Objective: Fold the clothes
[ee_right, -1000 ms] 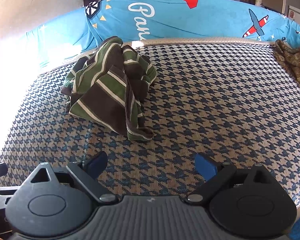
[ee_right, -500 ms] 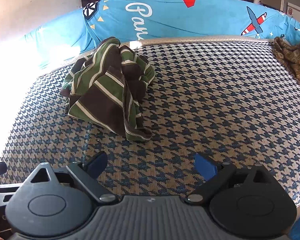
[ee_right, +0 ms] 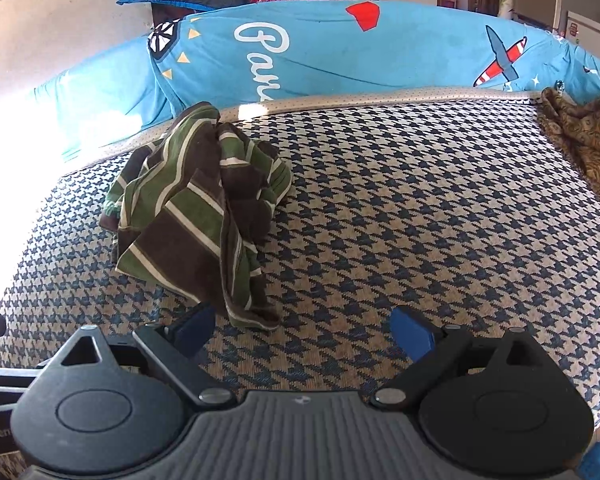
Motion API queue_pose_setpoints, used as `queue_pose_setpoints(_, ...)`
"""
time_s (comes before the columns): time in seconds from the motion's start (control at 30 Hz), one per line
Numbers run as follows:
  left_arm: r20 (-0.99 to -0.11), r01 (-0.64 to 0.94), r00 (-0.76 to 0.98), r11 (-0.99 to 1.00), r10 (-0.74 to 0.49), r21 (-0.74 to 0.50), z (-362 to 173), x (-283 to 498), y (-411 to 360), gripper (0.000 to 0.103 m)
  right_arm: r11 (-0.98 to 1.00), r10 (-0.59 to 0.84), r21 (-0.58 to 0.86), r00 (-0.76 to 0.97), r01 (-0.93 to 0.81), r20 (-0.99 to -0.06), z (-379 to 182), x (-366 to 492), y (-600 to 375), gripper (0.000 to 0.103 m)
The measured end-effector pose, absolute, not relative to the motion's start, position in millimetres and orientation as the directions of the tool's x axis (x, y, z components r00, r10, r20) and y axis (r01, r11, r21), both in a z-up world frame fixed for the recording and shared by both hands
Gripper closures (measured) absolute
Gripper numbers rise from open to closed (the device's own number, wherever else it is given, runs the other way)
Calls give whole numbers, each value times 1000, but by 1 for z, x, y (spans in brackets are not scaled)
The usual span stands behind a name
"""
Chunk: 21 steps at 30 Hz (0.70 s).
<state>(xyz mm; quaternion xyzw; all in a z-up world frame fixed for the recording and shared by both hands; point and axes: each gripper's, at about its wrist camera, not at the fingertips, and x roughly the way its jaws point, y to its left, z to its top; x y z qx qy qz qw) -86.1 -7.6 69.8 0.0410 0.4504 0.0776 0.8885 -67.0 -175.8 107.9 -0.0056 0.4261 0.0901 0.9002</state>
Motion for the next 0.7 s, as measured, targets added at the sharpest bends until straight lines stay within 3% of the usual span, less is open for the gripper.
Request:
queue_pose_setpoints(0.23,-792,-60,592,988,148,140,63,-58,-5,0,988,113,21,626,-152,-772,106,-38,-164,8)
queue_pose_setpoints(0.4,-840,-54,534,995,97,81,43,-56,1,0,986,114,12,612,-167,-782,102,-29,-157,8)
queue_pose_setpoints(0.57,-834,-59,536,991,134,121,38,-57,0,0,983,121,13,598,-181,-793,99,-32,-151,8)
queue_pose_setpoints(0.7,-845,-74,523,994,109,83,36,-55,5,0,979,112,-15,600,-203,-793,97,-37,-142,8)
